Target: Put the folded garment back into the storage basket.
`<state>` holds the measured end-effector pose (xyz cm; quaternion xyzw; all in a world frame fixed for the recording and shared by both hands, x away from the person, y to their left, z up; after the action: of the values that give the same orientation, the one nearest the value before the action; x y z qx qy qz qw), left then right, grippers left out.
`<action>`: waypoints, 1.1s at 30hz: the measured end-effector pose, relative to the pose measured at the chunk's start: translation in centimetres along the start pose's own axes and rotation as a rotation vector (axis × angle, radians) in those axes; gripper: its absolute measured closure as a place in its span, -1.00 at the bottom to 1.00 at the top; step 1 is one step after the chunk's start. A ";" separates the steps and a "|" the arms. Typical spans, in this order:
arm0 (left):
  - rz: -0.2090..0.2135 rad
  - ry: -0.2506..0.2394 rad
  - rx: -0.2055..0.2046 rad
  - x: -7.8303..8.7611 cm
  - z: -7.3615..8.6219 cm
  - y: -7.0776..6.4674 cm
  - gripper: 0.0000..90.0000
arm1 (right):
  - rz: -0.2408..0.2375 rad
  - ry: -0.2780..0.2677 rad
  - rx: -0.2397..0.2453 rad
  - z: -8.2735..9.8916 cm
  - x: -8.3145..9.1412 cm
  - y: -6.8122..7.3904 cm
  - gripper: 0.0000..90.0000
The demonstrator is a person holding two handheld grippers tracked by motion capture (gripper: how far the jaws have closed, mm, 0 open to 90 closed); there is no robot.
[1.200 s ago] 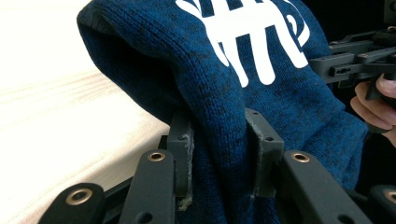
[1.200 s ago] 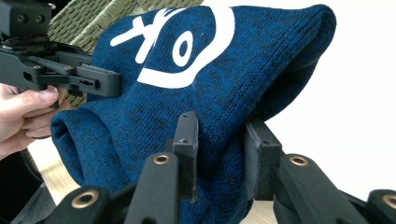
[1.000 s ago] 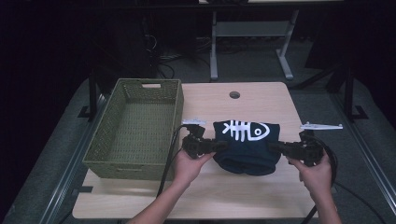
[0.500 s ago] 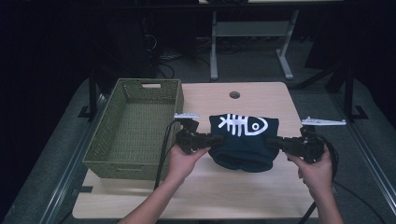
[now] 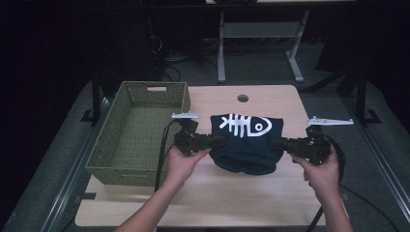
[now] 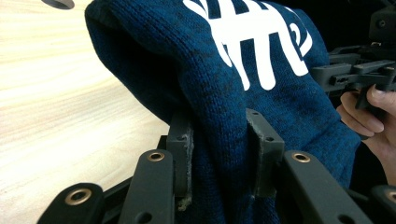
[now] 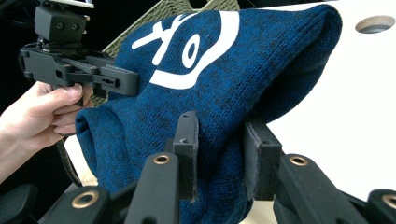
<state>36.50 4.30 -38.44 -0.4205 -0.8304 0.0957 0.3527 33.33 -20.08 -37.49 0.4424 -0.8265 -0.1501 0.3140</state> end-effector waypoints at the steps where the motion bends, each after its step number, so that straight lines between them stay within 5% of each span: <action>1: 0.000 -0.002 0.001 0.1 -0.1 0.0 0.49 | 0.000 0.000 0.003 -0.1 0.0 0.1 0.55; 33: -0.037 -0.042 0.021 5.2 -0.6 2.3 0.49 | -0.059 0.042 0.053 -2.4 -3.8 3.4 0.54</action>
<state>36.31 9.60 -36.39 -0.3992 -0.8442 0.1068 0.3415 34.27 -15.01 -35.37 0.4777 -0.8101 -0.1278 0.3150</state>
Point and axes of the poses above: each handheld gripper's, and its own axes: x roughly backward along the jaws, z roughly out of its underside, y roughly to its left, the point moved 7 cm from there along -x, roughly forward along the jaws, and after that the axes turned 7 degrees about -z, right-handed, at the moved point
